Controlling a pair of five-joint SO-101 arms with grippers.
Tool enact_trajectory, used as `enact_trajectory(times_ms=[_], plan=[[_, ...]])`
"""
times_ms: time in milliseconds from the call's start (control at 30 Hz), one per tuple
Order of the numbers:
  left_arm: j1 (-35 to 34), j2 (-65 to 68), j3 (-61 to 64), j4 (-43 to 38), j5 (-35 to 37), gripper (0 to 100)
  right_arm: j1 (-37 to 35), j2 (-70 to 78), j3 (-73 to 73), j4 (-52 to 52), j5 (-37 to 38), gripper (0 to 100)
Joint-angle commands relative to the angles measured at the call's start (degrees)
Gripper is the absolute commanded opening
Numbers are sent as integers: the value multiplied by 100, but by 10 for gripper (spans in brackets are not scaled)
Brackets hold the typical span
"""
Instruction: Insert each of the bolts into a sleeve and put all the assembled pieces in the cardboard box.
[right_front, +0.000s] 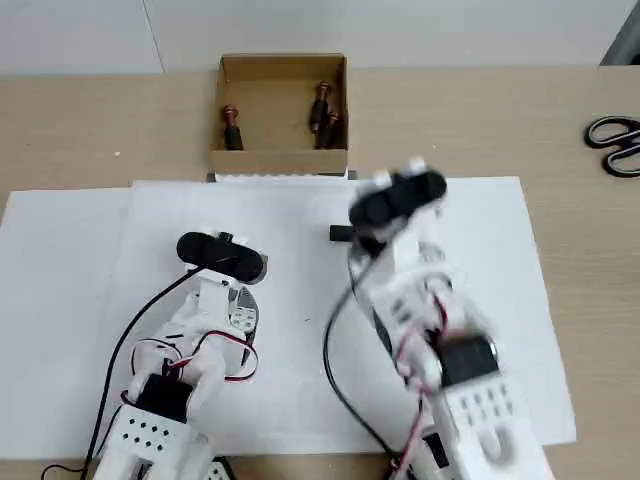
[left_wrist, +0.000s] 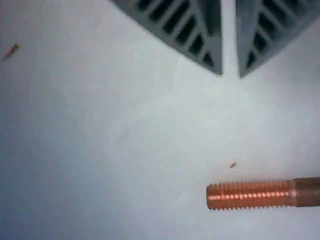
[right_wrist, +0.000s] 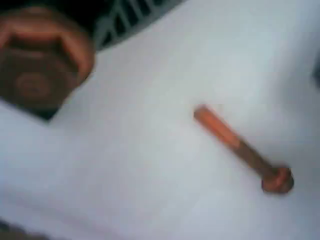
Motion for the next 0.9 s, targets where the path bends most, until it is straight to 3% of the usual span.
enact_trajectory(times_ms=[0, 400, 867], plan=[[-35, -26, -40, -158, -18, 6, 66, 1719, -1644, -549, -9, 3], [-44, -35, -31, -158, 79, 6, 145, 6756, -6708, -866, 9, 3], [-44, -44, -22, -149, 88, 6, 127, 11178, -11798, -848, 26, 5]])
